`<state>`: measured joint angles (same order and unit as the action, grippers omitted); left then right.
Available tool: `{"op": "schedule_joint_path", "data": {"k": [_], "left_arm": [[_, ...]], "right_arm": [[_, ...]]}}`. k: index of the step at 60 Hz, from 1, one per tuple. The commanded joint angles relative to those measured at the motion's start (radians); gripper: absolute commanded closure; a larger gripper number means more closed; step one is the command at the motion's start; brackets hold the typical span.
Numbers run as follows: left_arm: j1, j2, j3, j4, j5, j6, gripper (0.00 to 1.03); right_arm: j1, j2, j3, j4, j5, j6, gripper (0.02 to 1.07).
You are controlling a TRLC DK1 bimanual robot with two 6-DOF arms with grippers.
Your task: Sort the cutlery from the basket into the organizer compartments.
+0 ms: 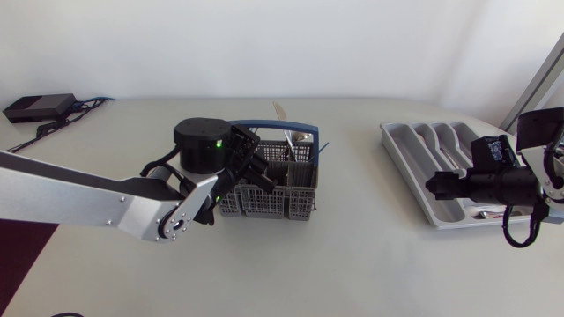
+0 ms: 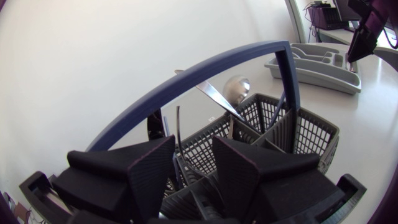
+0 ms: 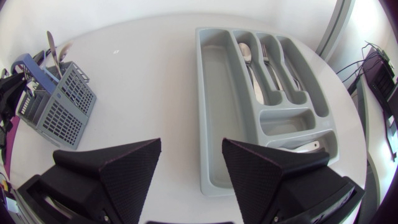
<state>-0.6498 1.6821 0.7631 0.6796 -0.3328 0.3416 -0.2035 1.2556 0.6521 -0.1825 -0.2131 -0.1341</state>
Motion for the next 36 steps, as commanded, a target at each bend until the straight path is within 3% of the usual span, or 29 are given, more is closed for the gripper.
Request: {"op": "schedule_joint_path", "data": {"k": [1, 16, 26, 36], "left_arm": [[0.009, 0.025, 0.035, 0.014, -0.012, 0.016, 0.61], [0.027, 0.053, 0.070, 0.014, -0.025, 0.017, 0.62], [0.032, 0.076, 0.102, 0.014, -0.043, 0.020, 0.74], [0.026, 0.100, 0.127, 0.012, -0.057, 0.033, 0.79]], "right_arm": [[0.007, -0.012, -0.026, 0.008, -0.002, -0.007, 0.35], [0.007, -0.013, -0.028, 0.011, -0.002, -0.007, 0.35], [0.007, -0.013, -0.028, 0.012, 0.000, -0.006, 0.35], [0.009, -0.015, -0.031, 0.012, 0.000, -0.006, 0.35]]}}
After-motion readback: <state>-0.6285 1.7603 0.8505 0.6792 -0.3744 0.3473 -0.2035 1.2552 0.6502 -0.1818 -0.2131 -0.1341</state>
